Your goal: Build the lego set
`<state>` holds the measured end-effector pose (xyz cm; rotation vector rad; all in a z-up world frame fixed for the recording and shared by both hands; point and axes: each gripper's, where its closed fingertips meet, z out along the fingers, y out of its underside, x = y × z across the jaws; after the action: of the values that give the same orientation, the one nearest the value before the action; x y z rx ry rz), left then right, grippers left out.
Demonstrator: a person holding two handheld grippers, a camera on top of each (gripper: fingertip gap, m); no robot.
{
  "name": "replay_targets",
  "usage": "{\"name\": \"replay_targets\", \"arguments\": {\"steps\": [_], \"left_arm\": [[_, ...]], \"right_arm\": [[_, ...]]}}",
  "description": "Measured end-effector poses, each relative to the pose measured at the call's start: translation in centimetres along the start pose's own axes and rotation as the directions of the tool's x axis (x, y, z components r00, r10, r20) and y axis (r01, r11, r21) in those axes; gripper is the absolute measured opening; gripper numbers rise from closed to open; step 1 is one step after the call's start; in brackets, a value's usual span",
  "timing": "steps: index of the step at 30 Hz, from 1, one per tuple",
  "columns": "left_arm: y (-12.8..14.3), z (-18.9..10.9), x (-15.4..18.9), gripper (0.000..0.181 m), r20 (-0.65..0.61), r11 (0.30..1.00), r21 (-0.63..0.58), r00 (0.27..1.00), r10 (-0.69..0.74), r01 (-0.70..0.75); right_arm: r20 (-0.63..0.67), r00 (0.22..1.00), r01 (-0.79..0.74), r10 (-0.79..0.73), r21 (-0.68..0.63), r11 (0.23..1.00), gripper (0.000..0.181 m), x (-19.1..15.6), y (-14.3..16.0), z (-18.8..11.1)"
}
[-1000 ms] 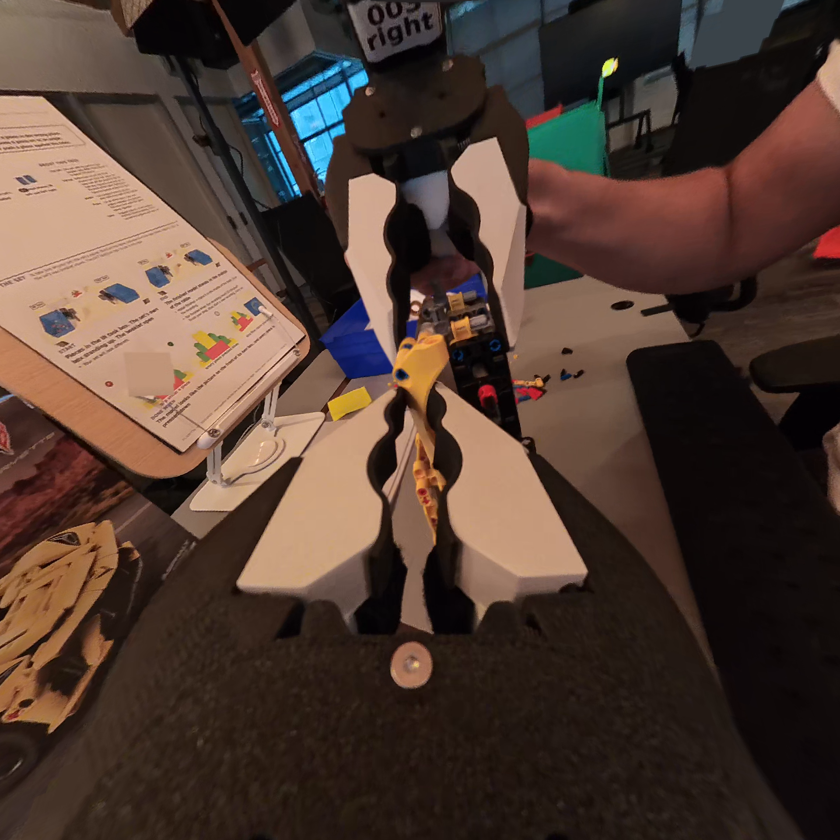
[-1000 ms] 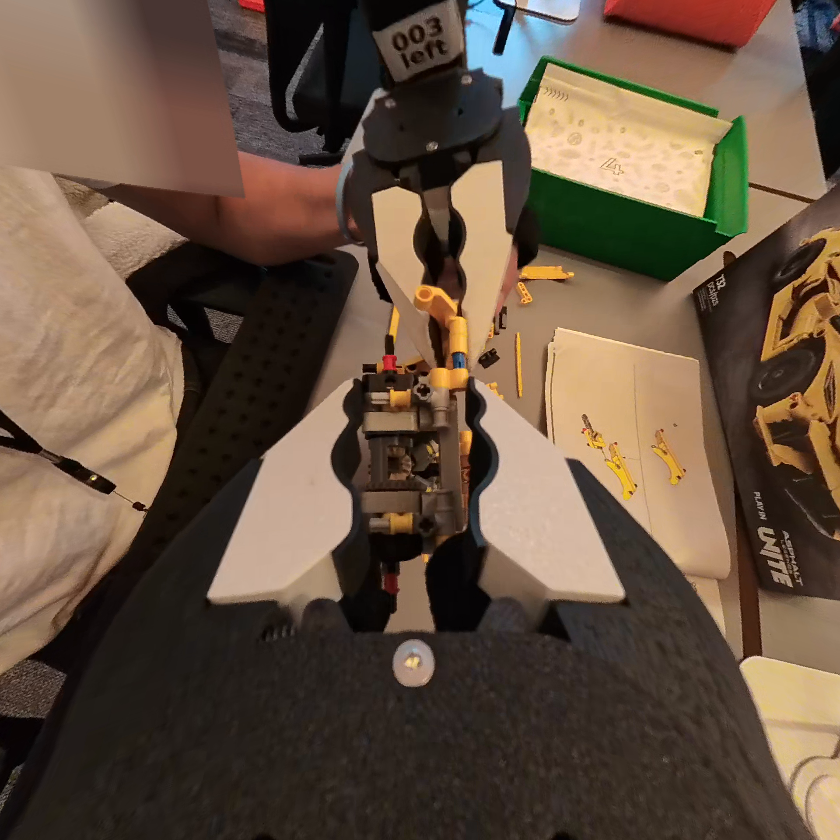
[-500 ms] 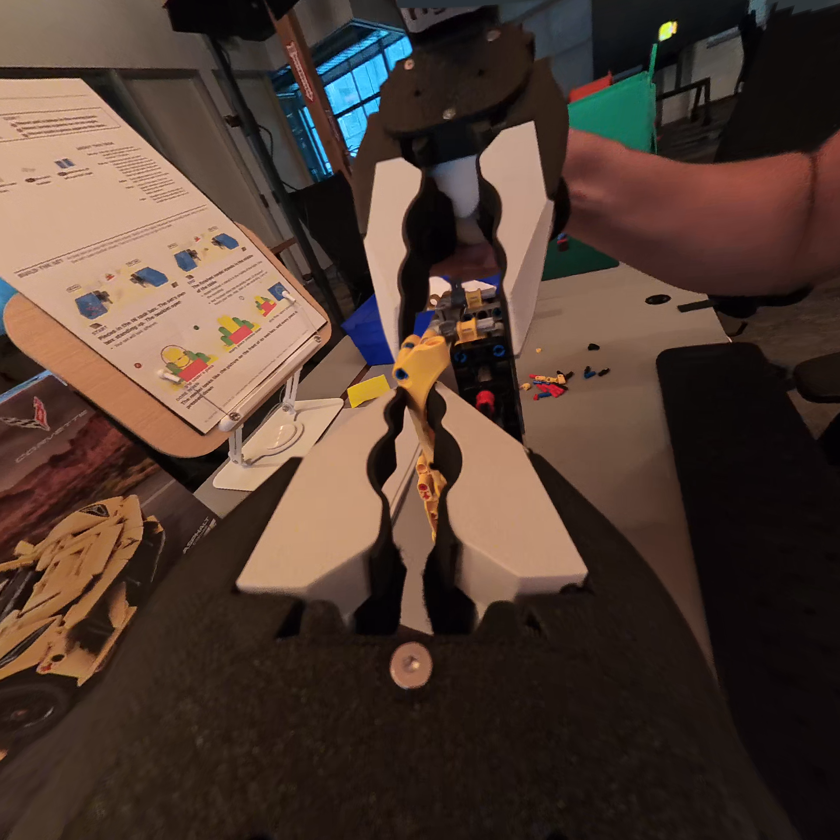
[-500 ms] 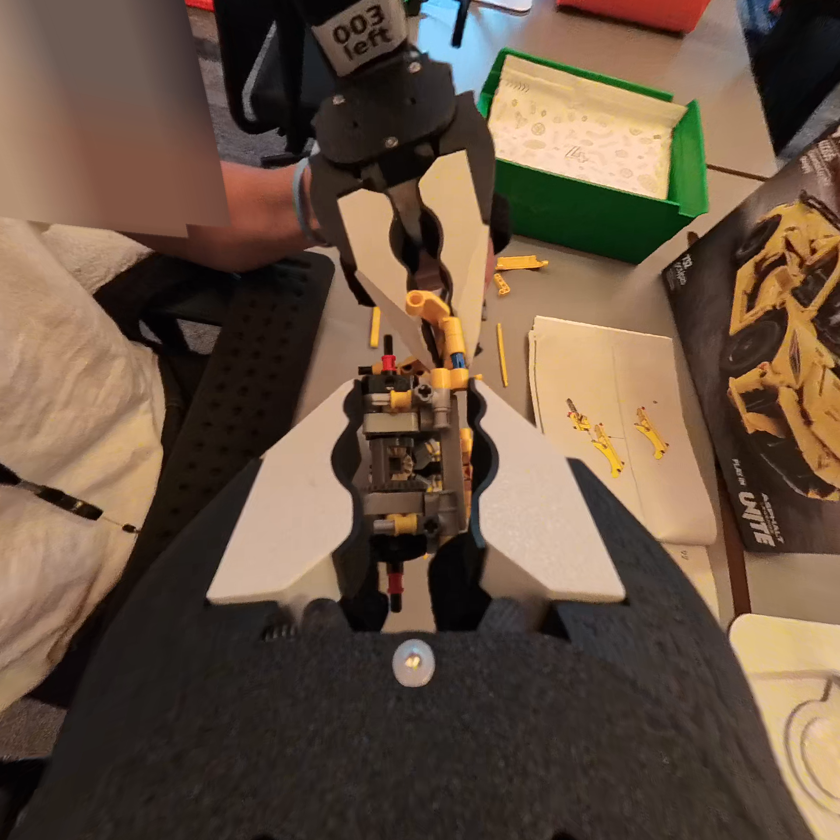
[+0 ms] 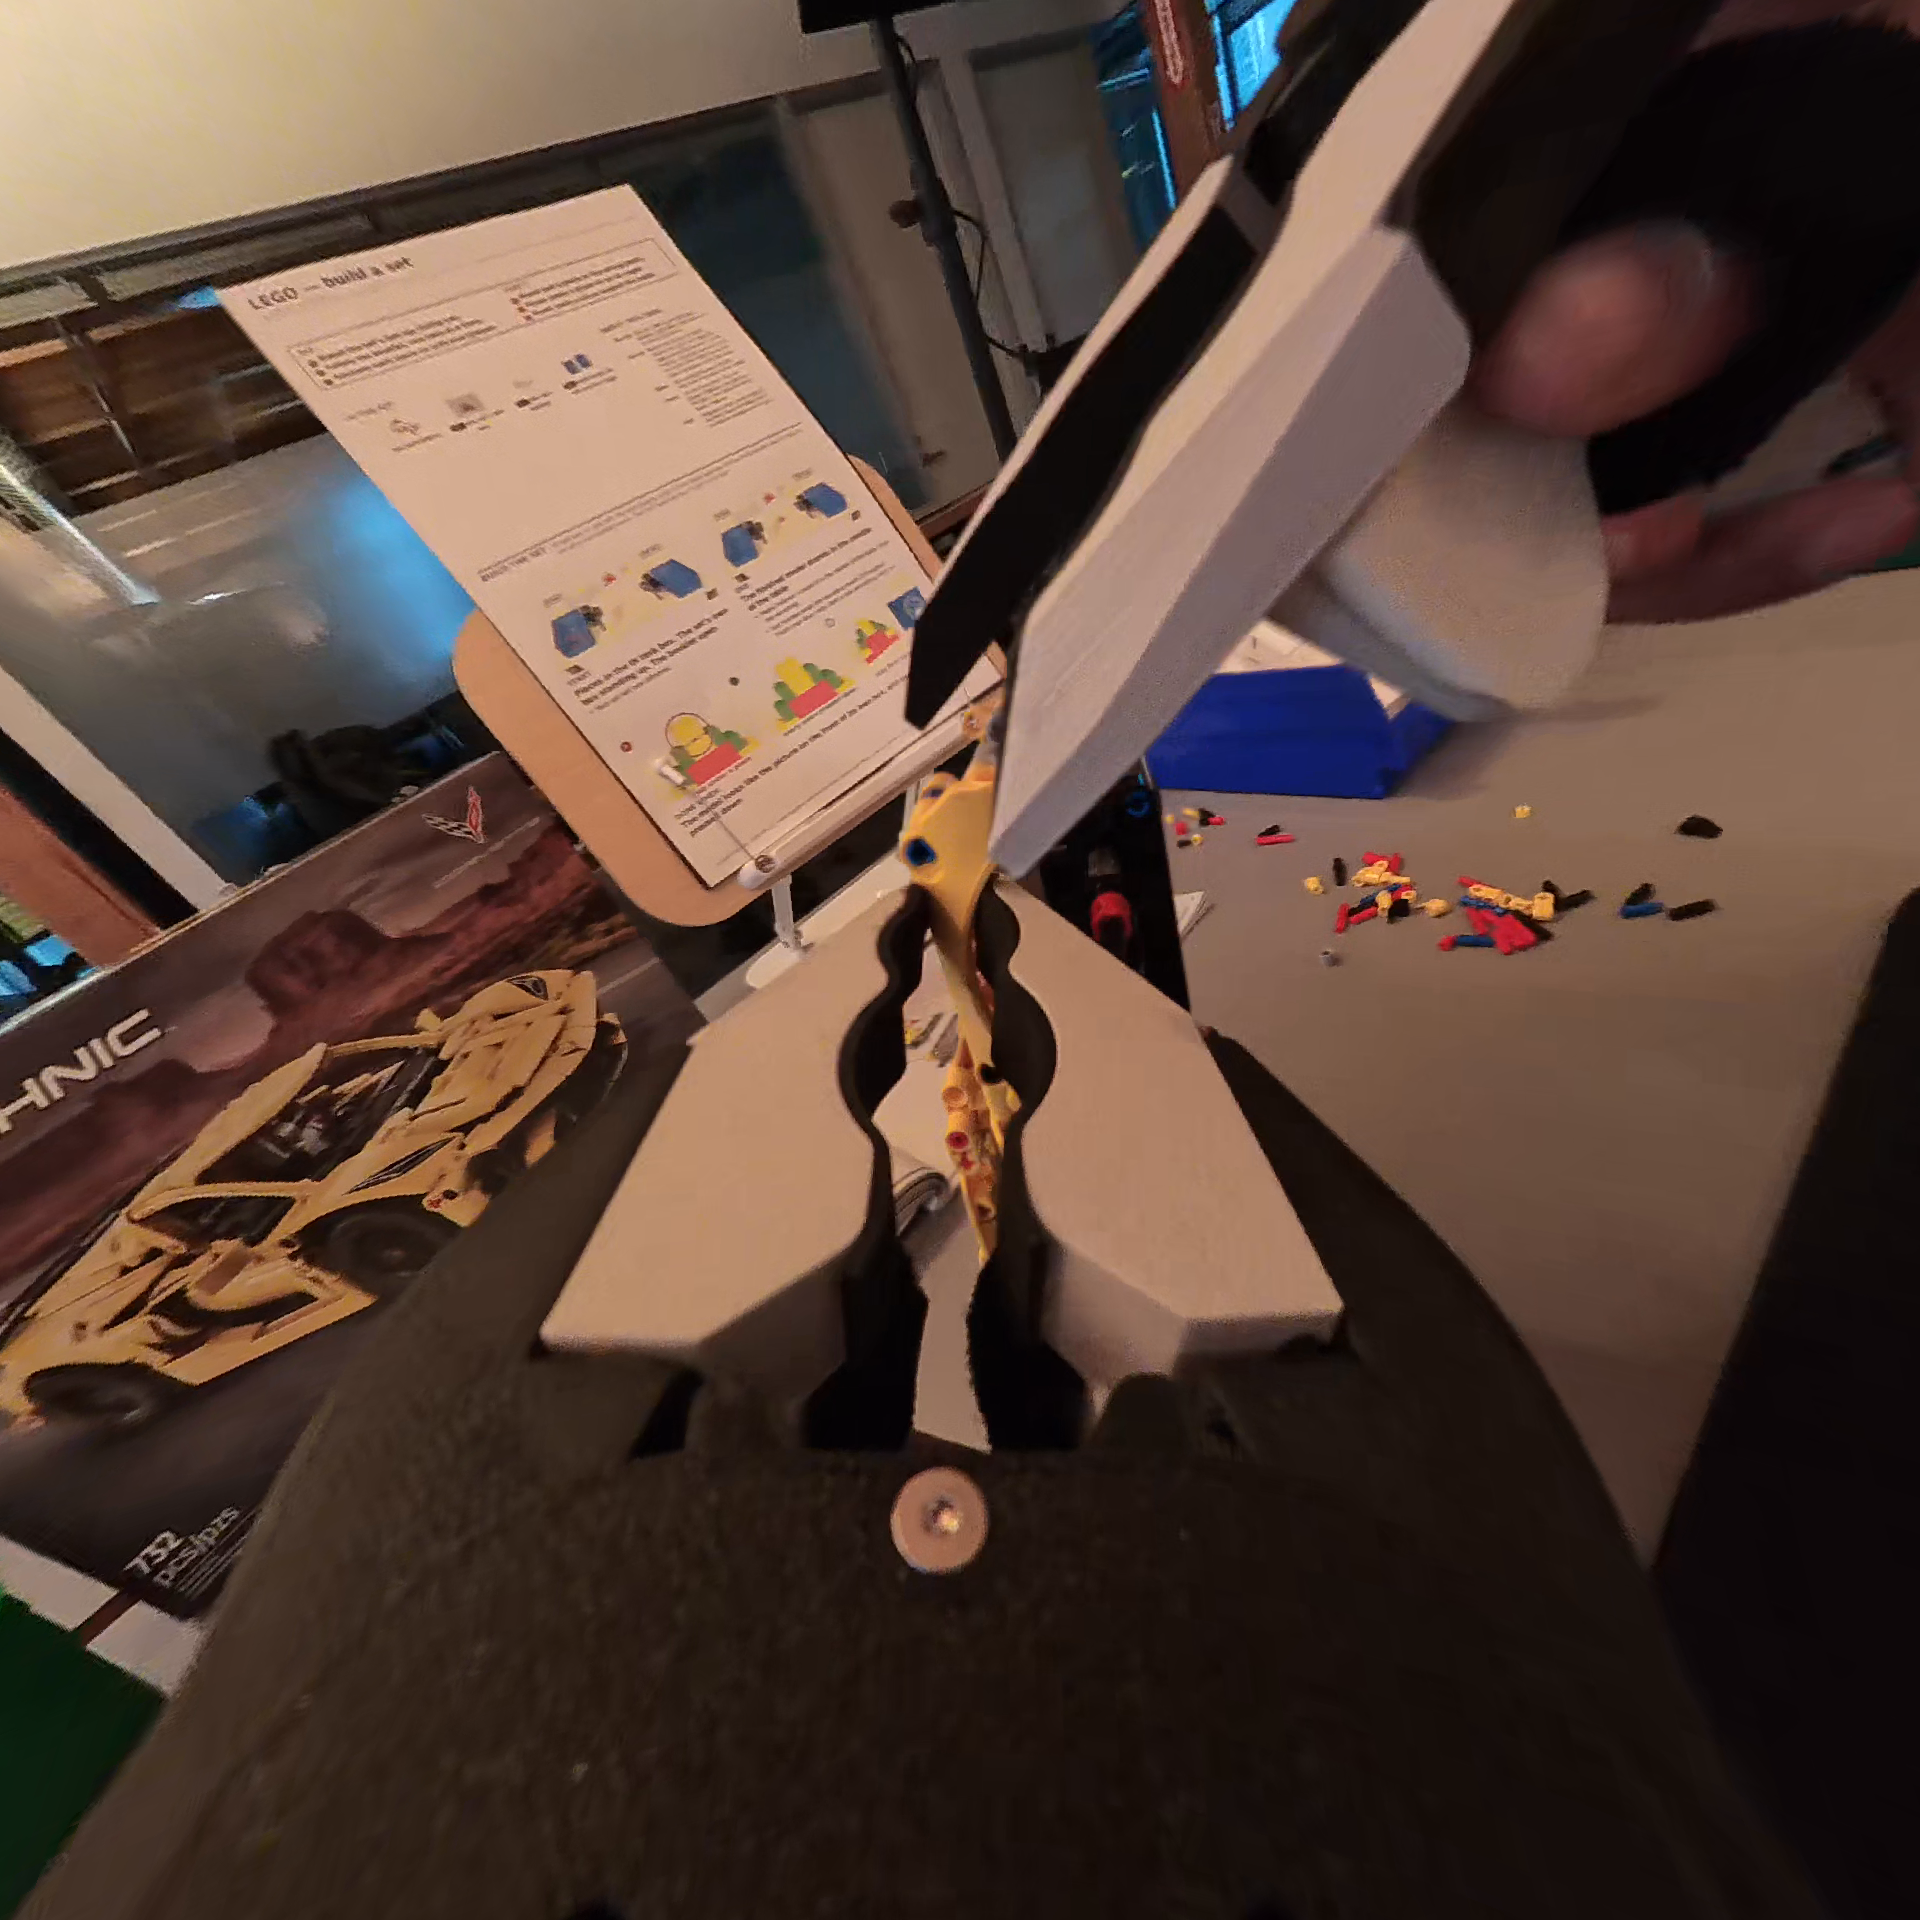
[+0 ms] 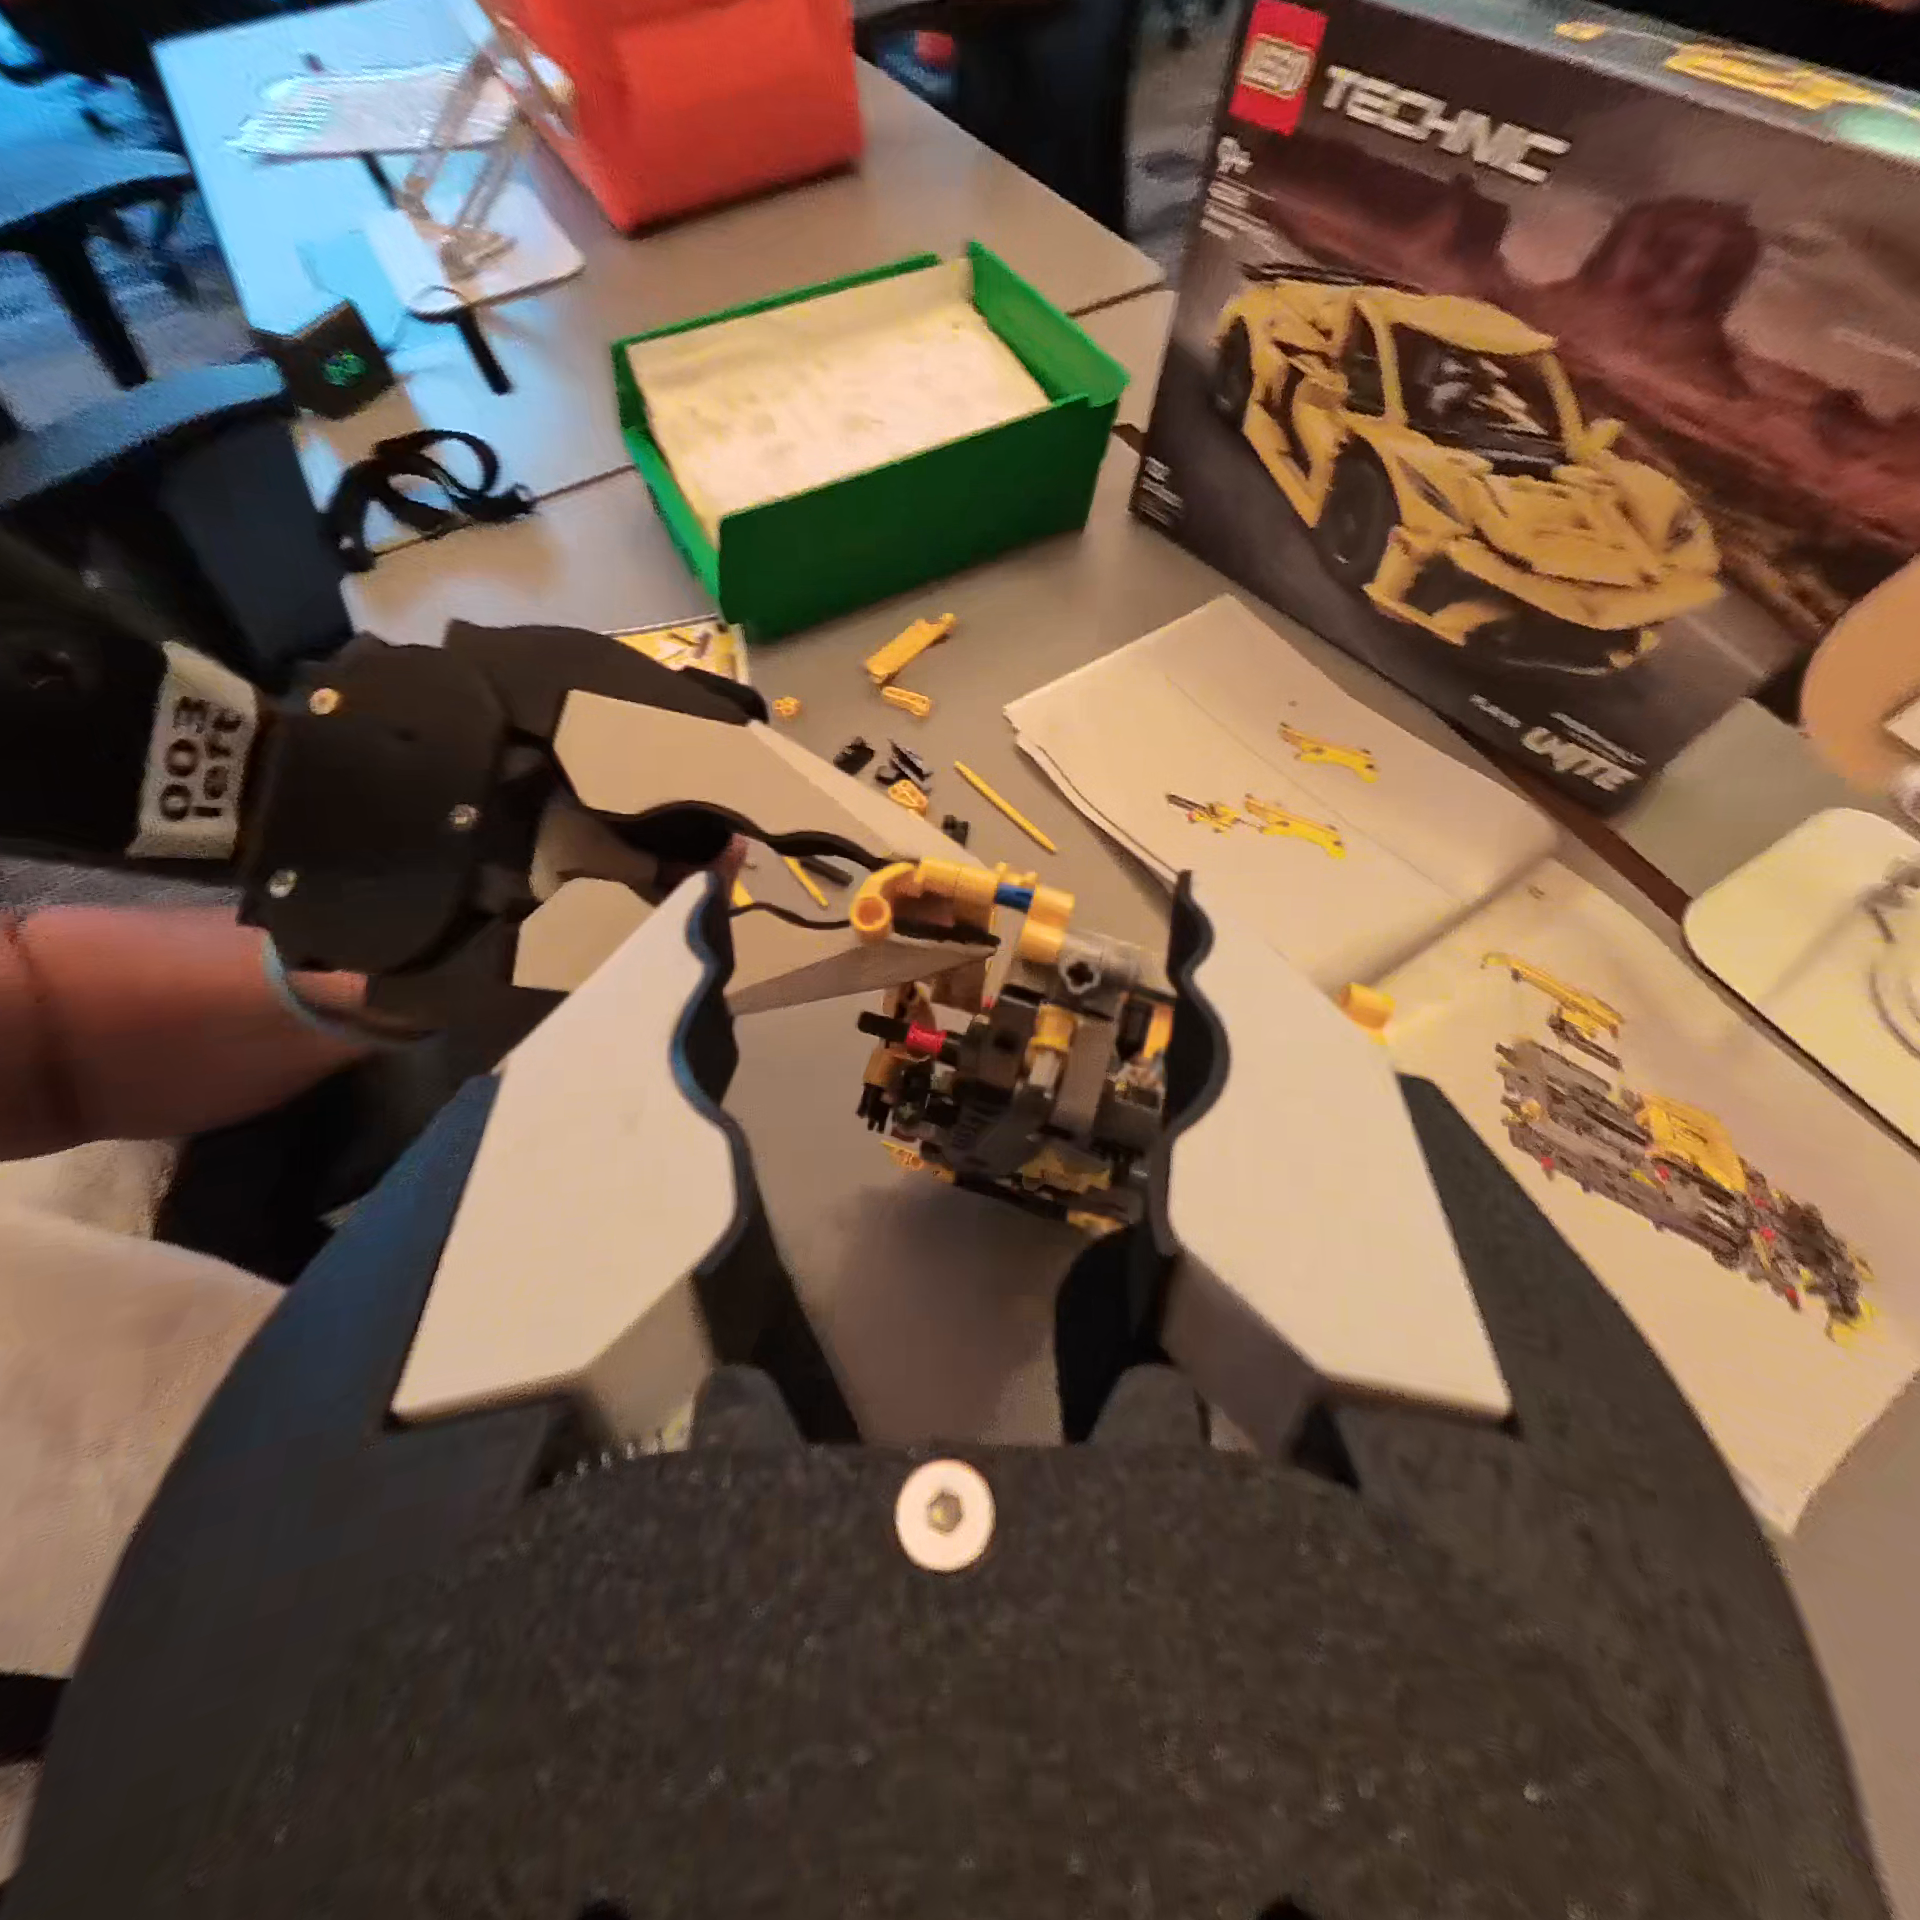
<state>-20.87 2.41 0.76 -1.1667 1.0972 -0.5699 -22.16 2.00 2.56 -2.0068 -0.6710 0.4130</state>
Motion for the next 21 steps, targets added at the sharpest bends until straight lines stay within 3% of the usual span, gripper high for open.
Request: {"name": "replay_targets", "arguments": {"steps": [3,7,18,21], "left_arm": [[-0.3,0.1,0.6,0.009,0.004,0.999,0.013,0.999,-0.033,0.033],[-0.8,0.3,1.5,0.009,0.016,1.000,0.019,1.000,0.007,-0.007],[-1.0,0.6,1.9,0.009,0.108,0.997,0.027,0.991,-0.080,0.078],[-1.2,0.9,2.1,0.009,0.086,0.999,0.029,0.996,-0.028,0.025]], "right_arm": [[-0.026,1.000,-0.017,0.016,-0.024,1.000,0.074,-0.8,1.1,0.3],[-0.115,0.993,0.015,-0.019,-0.030,0.999,0.047,0.4,1.7,0.4],[-0.156,0.988,-0.012,0.003,-0.056,0.998,0.046,0.6,2.1,-0.3],[-0.153,0.988,-0.026,0.020,-0.037,0.999,0.045,0.8,2.2,-0.5]]}}
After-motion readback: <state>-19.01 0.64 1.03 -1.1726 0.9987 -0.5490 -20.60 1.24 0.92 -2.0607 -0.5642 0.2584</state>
